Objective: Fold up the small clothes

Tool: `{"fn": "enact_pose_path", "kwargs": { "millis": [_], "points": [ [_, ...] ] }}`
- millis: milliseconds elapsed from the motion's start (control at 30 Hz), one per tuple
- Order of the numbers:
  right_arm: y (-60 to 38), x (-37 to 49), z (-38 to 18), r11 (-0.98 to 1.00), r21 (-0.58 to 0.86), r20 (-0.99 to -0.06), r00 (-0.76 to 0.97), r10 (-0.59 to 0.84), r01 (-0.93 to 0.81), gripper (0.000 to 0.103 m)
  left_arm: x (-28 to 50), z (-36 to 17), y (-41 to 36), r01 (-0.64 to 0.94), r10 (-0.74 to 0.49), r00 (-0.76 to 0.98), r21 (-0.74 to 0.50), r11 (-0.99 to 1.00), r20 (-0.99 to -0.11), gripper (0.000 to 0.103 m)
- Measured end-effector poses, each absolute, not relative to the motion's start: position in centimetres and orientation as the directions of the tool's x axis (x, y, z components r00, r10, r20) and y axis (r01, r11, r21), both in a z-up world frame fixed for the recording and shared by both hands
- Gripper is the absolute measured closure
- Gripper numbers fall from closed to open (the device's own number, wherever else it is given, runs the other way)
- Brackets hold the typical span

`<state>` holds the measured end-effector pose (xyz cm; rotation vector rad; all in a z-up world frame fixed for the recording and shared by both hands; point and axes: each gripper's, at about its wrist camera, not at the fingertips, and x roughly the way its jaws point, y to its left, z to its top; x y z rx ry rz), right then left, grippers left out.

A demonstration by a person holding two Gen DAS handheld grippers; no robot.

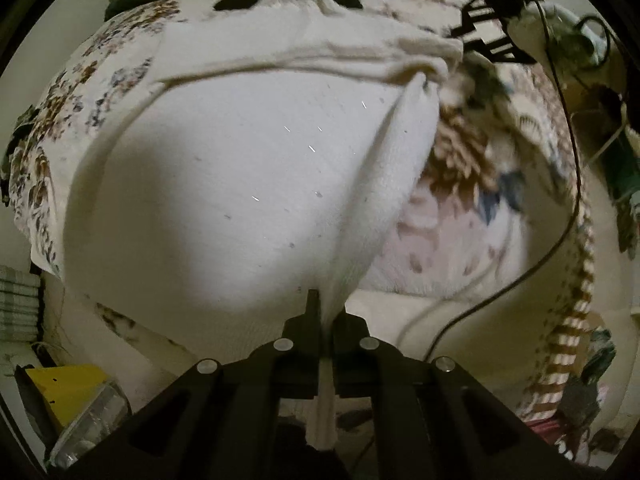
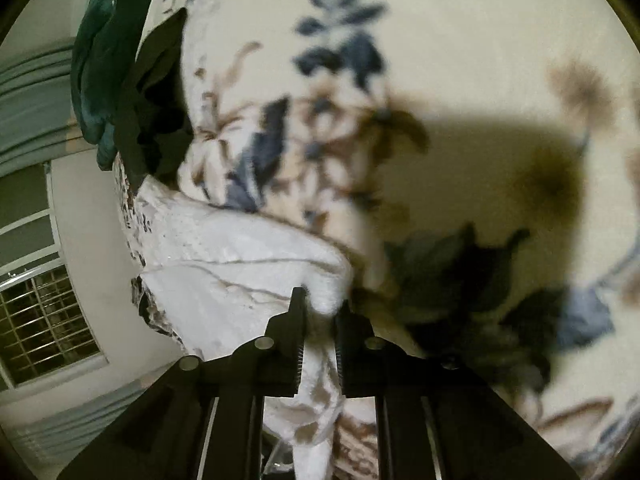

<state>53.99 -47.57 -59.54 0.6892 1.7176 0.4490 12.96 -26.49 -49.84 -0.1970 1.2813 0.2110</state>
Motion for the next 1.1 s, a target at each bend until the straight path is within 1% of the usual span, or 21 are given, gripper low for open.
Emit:
{"fn": "enact_pose_path", "kwargs": {
  "millis": [167,233,367,467,633,733,900,1000,1100],
  "points": [
    [-44.4,54.4,-53.3,0.790,0.596,-0.779,-0.134,0.613,0.144,0.091,13.2,-46.8,-23.0,-0.342,0.011,0.308,-0.100,0.934,-0.951,0.101],
    [-42.3,54.6,-51.0,0.800,0.590,-0.789,-0.129,0.600,0.112,0.091,12.8,-45.9,-20.3,-0.382,-0.013,0.327,-0.144,0.913,-0.945,0.101],
    [-35.1,55.3,-46.0,0.827,0.561,-0.820,-0.118,0.560,0.026,0.091,12.2,-45.0,-14.2,-0.439,-0.065,0.360,-0.230,0.869,-0.931,0.101],
    [-29.0,55.8,-44.3,0.852,0.523,-0.848,-0.113,0.518,-0.024,0.091,11.3,-45.9,-9.5,-0.478,-0.102,0.364,-0.280,0.833,-0.926,0.101],
    [-16.3,56.2,-45.0,0.893,0.439,-0.896,-0.116,0.428,-0.098,0.092,9.7,-48.2,-1.0,-0.543,-0.154,0.376,-0.352,0.762,-0.914,0.101],
    [-8.0,56.4,-46.8,0.916,0.381,-0.922,-0.119,0.368,-0.126,0.092,9.0,-49.3,3.4,-0.567,-0.181,0.390,-0.390,0.725,-0.903,0.101],
    [1.2,56.3,-50.3,0.946,0.289,-0.954,-0.132,0.270,-0.147,0.092,7.6,-51.2,9.7,-0.597,-0.198,0.399,-0.418,0.685,-0.895,0.101],
    [5.2,56.2,-51.9,0.955,0.243,-0.966,-0.132,0.222,-0.172,0.092,7.2,-53.0,11.8,-0.606,-0.210,0.384,-0.417,0.677,-0.899,0.101],
    [7.8,56.2,-53.7,0.962,0.215,-0.970,-0.151,0.190,-0.167,0.091,7.1,-56.1,13.4,-0.614,-0.283,0.341,-0.440,0.656,-0.897,0.096]
  ]
}}
